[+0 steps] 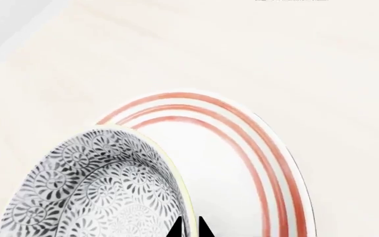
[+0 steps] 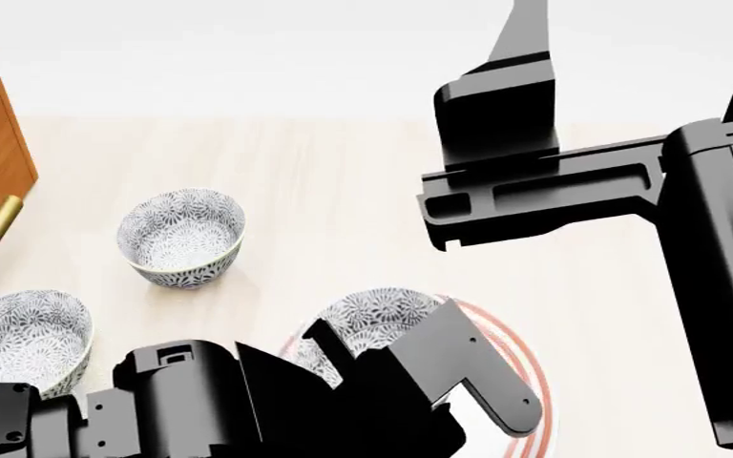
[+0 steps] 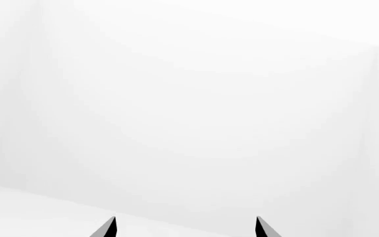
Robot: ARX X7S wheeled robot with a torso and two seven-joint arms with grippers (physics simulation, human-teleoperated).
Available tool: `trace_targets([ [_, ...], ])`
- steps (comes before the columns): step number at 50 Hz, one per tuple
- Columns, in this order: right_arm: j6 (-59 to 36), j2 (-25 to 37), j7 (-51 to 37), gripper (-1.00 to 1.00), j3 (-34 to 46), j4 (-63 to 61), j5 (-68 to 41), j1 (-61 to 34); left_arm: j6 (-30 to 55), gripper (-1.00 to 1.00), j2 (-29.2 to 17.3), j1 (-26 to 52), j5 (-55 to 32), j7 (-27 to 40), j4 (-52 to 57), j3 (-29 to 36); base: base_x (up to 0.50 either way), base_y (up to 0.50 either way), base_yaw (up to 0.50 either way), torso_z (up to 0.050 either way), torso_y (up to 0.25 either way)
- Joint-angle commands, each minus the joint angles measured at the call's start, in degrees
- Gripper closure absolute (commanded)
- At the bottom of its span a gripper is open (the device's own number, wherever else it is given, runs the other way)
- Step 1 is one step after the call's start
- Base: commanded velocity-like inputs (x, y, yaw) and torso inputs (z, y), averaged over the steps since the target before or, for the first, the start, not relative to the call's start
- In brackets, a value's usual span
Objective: Put the bowl at the front on the plate.
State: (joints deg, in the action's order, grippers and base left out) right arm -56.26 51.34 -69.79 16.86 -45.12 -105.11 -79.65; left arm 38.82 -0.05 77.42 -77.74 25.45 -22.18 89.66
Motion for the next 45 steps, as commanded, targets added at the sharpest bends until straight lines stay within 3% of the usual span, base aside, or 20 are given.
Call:
trace_targets([
  [1,0.05,0.08,0.49,-1.0,0.18,0.03,0.71,0.75,-1.24,1.0,0.05,-0.78,0.71,0.84,-0.03,-0.26,0.0,0.0,0.0,0.0,0.0],
  [45,1.43,0.88,2.0,-1.0,-0.45,-0.64,2.51,3.18,-2.37,1.0,0.05,-4.91,3.45,2.01,2.74,-0.33,0.0,0.0,0.0,0.0,0.0],
])
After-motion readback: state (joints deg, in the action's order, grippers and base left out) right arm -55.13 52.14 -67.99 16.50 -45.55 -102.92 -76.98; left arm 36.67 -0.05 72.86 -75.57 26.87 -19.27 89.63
